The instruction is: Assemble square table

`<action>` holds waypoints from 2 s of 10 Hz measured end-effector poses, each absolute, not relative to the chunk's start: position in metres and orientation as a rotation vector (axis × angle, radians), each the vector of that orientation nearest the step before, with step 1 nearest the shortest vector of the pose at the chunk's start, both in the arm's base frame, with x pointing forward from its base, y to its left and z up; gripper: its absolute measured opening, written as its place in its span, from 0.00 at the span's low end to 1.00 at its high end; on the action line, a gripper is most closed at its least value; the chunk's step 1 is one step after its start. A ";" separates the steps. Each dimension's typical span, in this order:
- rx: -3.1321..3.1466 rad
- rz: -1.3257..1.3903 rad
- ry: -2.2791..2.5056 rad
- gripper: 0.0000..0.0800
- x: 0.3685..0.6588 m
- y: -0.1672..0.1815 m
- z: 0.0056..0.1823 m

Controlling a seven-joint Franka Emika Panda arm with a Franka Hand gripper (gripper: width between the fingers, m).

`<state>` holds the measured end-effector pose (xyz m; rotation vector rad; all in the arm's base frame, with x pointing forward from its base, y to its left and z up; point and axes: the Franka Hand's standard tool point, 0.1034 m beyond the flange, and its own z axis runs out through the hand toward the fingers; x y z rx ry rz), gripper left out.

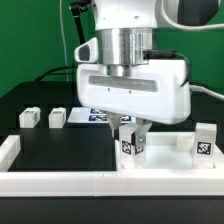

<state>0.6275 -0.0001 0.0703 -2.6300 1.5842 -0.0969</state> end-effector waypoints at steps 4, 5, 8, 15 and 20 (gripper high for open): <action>-1.964 0.076 2.276 0.36 0.625 -0.004 0.069; -1.931 0.083 2.306 0.36 0.625 -0.006 0.069; -1.745 0.102 2.457 0.36 0.624 -0.003 0.069; -1.766 0.113 2.465 0.80 0.619 0.005 0.077; -1.873 0.104 2.368 0.81 0.613 0.013 0.098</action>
Offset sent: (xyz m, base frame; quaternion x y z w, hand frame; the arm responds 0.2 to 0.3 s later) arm 0.0218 -0.0011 0.0105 0.0588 -0.0651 0.3009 0.9496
